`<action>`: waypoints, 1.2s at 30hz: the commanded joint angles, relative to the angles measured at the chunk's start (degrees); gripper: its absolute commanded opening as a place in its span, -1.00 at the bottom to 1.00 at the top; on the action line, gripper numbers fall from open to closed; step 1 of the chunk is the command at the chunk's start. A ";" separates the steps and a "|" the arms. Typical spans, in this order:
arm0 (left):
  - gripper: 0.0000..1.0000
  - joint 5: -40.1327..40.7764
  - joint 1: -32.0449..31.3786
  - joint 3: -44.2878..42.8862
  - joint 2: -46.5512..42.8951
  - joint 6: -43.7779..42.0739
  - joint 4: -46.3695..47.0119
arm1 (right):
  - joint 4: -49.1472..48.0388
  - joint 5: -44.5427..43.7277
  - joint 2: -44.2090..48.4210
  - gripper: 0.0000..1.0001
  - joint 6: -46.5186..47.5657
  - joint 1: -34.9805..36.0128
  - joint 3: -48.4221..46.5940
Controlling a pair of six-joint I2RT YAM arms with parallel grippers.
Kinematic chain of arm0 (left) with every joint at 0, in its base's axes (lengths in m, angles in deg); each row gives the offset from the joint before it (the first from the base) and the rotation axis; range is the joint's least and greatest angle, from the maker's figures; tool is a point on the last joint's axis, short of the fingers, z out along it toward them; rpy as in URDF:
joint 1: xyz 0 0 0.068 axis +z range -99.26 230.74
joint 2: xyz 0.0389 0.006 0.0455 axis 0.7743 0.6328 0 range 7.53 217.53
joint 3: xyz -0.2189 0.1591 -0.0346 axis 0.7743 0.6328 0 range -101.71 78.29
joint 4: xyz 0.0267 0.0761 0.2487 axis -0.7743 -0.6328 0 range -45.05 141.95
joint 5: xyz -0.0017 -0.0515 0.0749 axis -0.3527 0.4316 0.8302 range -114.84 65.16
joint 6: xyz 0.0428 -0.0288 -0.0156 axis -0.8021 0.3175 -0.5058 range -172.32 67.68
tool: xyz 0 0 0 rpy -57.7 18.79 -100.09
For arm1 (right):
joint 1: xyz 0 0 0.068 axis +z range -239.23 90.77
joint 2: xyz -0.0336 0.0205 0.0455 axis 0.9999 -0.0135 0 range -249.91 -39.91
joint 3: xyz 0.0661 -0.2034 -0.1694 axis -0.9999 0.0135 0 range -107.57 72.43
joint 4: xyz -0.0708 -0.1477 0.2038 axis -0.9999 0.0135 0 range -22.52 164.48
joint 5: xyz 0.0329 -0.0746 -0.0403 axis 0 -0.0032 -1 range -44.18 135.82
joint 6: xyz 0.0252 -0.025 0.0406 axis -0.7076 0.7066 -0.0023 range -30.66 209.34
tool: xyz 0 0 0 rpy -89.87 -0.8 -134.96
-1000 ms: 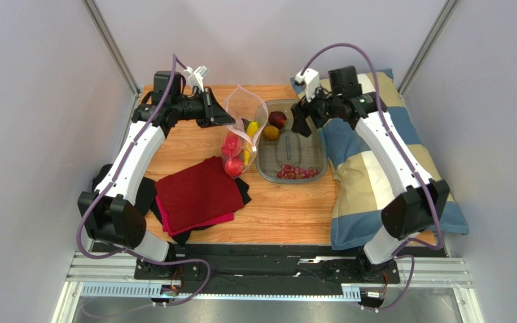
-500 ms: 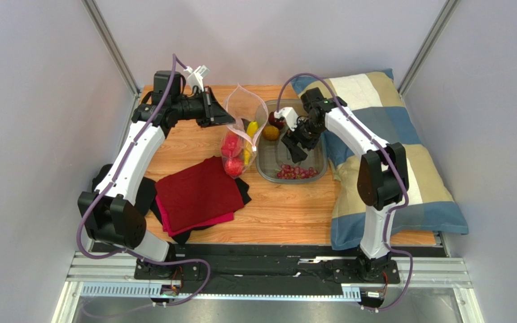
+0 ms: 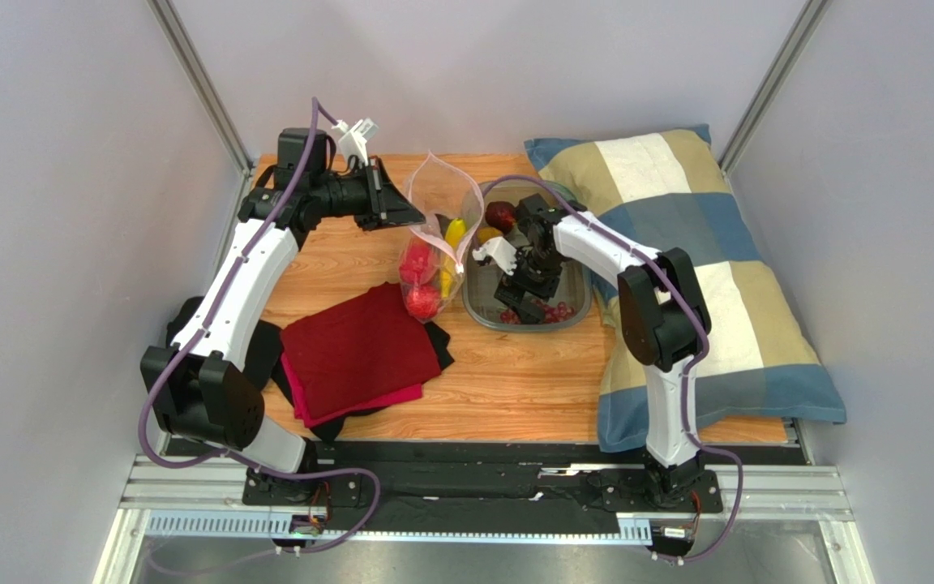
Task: Place the food in the zip-top bag and seal the zipper
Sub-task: Pick up the fake fruit from the bin, then place the fake fruit in the zipper food storage bag.
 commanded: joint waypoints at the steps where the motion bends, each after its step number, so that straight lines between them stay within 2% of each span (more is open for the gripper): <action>1: -1.00 -0.89 -0.22 -0.18 -0.08 0.06 2.18 | -3.49 -3.76 -0.88 0.62 1.45 0.18 1.56; 5: -1.00 -0.98 -0.22 -0.27 -0.26 0.06 2.19 | -3.67 -5.09 -1.24 0.29 0.57 -0.35 0.51; 6: -1.00 -0.89 -0.22 -0.27 -0.34 -0.02 2.19 | -3.32 -4.74 -1.15 0.05 -0.30 -0.53 -0.63; 8: -1.00 -0.98 -0.14 -0.18 -0.43 -0.11 2.10 | -2.44 -4.12 -0.27 -0.22 -1.01 -1.14 -1.69; 9: -1.00 -0.98 -0.22 -0.18 -0.43 -0.11 2.01 | -2.18 -3.51 0.25 -0.50 -1.88 -1.40 -2.39; 10: -1.00 -0.98 -0.14 -0.10 -0.61 -0.11 2.01 | -2.09 -3.33 0.87 -0.61 -2.24 -1.67 -2.74; 12: -1.00 -1.07 -0.14 -0.01 -0.70 -0.11 2.10 | -1.21 -2.28 2.89 -1.00 -3.03 -2.28 -4.06; 19: -1.00 -0.98 -0.14 0.43 -1.22 0.33 2.80 | 1.16 0.97 11.23 -1.00 -8.74 -5.62 -9.94; 25: -1.00 -1.24 -0.22 0.78 -1.22 0.77 3.68 | -0.94 7.38 19.49 -1.00 -18.31 -10.62 -15.40; 31: -1.00 -1.24 -0.23 0.87 -1.14 0.50 3.77 | -15.60 15.91 27.05 -1.00 -37.46 -11.87 -18.48; 32: -1.00 -1.16 -0.22 0.96 -1.14 0.50 3.77 | -22.15 17.31 28.11 -1.00 -40.19 -11.78 -17.96; 33: -1.00 -1.15 -0.22 0.96 -1.05 0.59 3.77 | -25.61 19.33 28.90 -1.00 -46.83 -11.60 -16.56; 36: -1.00 -1.33 -0.22 0.96 -0.96 0.77 4.03 | -37.83 21.36 30.05 -1.00 -54.26 -9.94 -15.84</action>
